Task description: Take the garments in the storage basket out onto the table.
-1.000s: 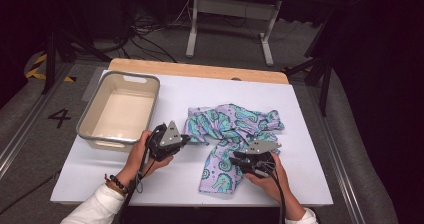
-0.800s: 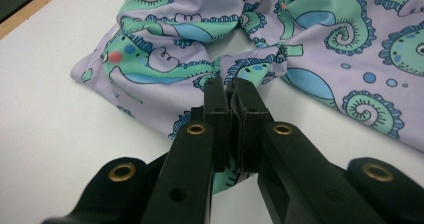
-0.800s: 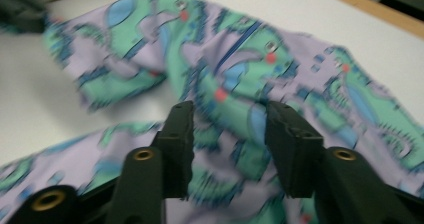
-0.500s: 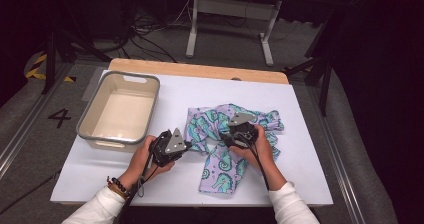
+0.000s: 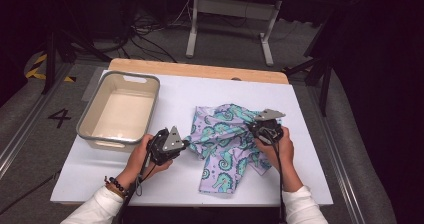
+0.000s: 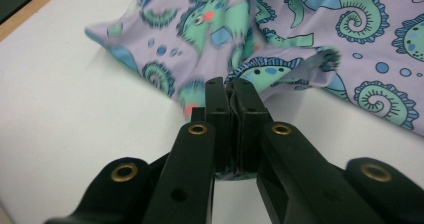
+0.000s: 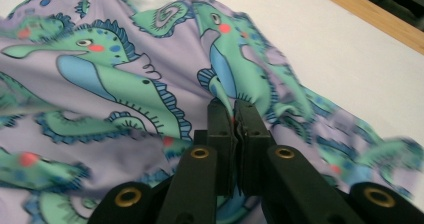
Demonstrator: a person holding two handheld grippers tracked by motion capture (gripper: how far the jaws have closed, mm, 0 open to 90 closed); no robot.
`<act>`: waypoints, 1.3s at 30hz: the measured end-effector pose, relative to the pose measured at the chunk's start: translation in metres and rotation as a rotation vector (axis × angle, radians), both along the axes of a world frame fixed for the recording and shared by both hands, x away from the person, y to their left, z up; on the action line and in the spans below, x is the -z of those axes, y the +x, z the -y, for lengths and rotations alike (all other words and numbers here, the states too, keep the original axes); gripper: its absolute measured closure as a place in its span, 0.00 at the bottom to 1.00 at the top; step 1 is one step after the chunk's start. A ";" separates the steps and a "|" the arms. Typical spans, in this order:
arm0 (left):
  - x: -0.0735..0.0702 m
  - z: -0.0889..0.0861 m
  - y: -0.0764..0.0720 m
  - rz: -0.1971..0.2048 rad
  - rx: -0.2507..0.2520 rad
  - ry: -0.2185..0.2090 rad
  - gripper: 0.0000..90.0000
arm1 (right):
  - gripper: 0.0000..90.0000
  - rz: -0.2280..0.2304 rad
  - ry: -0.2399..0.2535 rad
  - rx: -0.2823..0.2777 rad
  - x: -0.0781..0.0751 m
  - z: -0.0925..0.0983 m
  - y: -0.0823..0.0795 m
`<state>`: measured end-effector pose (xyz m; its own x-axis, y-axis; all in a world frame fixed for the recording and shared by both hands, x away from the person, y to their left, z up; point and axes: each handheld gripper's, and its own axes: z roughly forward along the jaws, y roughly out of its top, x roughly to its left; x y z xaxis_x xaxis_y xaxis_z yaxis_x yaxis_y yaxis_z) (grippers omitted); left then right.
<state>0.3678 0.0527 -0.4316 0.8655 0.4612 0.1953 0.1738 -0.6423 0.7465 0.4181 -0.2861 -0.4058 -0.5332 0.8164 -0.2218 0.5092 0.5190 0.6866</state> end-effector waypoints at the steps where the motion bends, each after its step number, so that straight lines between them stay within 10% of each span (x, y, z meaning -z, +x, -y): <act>1: 0.000 0.000 0.000 0.000 0.000 0.000 0.98 | 0.97 0.006 -0.003 0.010 0.000 0.004 -0.001; 10: -0.010 0.000 -0.005 0.079 -0.066 -0.004 0.92 | 0.97 0.031 0.038 0.074 0.007 0.026 -0.008; 12: -0.016 -0.006 -0.002 0.030 -0.053 -0.081 0.91 | 0.97 0.024 0.064 0.076 0.008 0.031 -0.008; 19: -0.002 0.012 0.016 -0.068 -0.070 -0.120 0.63 | 0.84 0.035 0.136 0.026 0.005 0.035 -0.015; 30: 0.023 0.051 0.032 -0.205 0.002 -0.074 0.26 | 0.47 0.048 0.186 -0.025 0.001 0.058 -0.036; 39: 0.030 0.063 0.045 -0.194 0.007 0.005 0.71 | 0.34 -0.092 0.159 -0.098 0.030 0.061 -0.054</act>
